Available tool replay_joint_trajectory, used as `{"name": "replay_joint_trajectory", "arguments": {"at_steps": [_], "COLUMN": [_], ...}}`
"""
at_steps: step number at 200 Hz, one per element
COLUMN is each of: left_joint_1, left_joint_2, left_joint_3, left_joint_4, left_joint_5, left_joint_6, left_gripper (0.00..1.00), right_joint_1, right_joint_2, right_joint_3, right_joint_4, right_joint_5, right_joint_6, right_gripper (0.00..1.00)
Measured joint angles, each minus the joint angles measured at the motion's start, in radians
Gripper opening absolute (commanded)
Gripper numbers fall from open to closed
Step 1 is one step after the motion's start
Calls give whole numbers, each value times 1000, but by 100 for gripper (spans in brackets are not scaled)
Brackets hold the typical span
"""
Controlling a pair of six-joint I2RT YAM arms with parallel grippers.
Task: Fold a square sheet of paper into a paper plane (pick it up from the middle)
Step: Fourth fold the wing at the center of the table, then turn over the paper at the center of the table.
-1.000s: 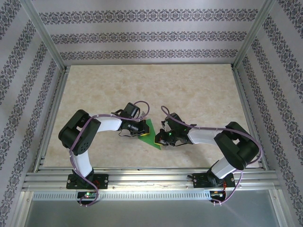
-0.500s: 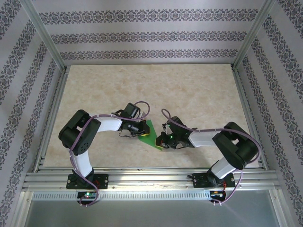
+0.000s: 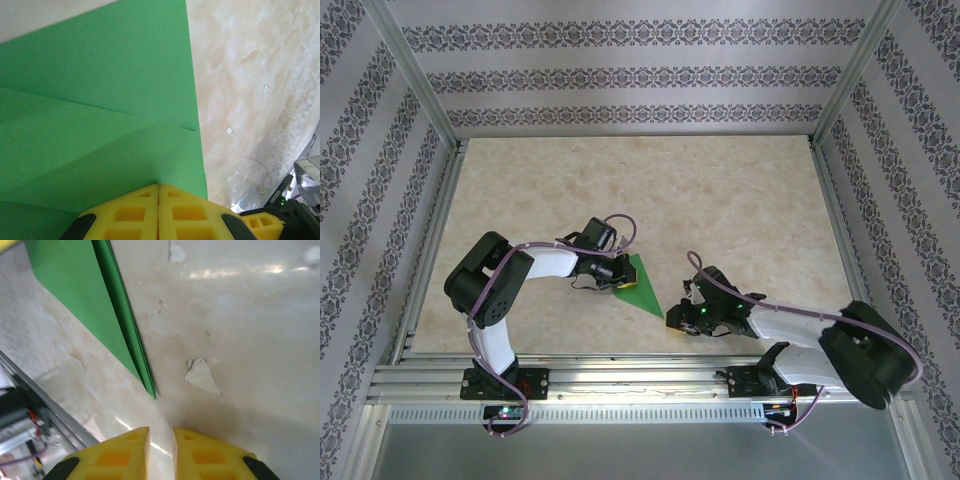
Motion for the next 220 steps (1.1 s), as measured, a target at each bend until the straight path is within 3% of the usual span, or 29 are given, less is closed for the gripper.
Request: {"name": "replay_joint_trajectory", "arguments": {"at_steps": [35, 85, 220], "left_joint_1": [10, 19, 25], "left_joint_2": [3, 15, 15], "left_joint_3": [-8, -8, -21], "left_joint_4": [25, 53, 85], "left_joint_5": [16, 41, 48], "left_joint_6": [-34, -79, -108], "left_gripper": [6, 6, 6], "right_joint_1": [-15, -24, -42], "right_joint_2": [-118, -176, 39], "right_joint_3": [-35, -40, 16], "right_joint_4": [-6, -5, 94], "right_joint_5": [56, 95, 59], "right_joint_6": [113, 215, 243], "right_gripper": [30, 28, 24]}}
